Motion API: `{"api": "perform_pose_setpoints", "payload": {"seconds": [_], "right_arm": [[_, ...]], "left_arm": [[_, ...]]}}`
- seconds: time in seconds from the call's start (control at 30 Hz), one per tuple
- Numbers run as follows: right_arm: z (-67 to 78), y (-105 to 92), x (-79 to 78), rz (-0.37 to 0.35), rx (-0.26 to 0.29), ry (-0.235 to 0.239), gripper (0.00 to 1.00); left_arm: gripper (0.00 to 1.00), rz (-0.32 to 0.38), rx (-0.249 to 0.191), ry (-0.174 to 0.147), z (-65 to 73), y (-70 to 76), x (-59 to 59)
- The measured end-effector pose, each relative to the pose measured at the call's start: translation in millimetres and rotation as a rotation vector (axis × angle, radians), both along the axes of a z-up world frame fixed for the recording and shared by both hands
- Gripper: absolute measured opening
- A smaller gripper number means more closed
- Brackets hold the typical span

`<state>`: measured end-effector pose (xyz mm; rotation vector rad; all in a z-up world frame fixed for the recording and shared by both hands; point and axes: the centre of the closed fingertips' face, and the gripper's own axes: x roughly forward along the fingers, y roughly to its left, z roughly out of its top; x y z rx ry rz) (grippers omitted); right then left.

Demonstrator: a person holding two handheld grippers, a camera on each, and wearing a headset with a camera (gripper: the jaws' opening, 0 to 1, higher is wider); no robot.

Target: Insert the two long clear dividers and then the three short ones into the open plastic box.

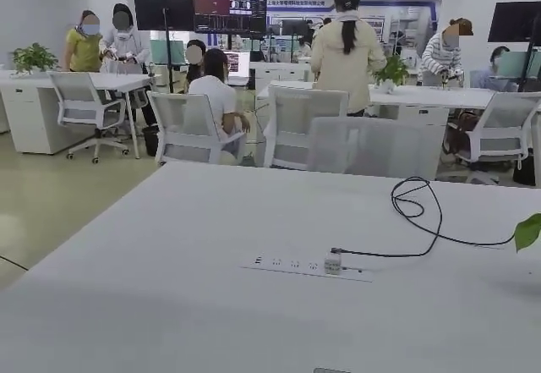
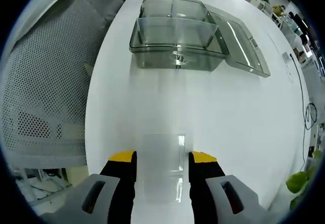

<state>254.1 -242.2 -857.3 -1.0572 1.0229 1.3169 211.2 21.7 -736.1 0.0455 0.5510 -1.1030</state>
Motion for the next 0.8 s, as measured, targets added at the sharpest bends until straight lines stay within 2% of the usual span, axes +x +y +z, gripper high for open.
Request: {"api": "perform_pose_setpoints", "payload": {"seconds": [0.23,0.57,0.8], "right_arm": [[0.6,0.2,0.9,0.003,-0.004,-0.002,0.33],[1.8,0.4,0.8,-0.004,-0.012,-0.010,0.33],[21.4,8.0,5.1,-0.039,0.032,-0.048,0.33]], "left_arm": [[1.00,-0.003,0.006,0.000,-1.6,1.2,-1.8],[1.00,-0.002,0.008,-0.006,0.0,3.2,-2.9],[1.00,0.000,0.004,-0.010,3.2,4.4,-2.6]]}}
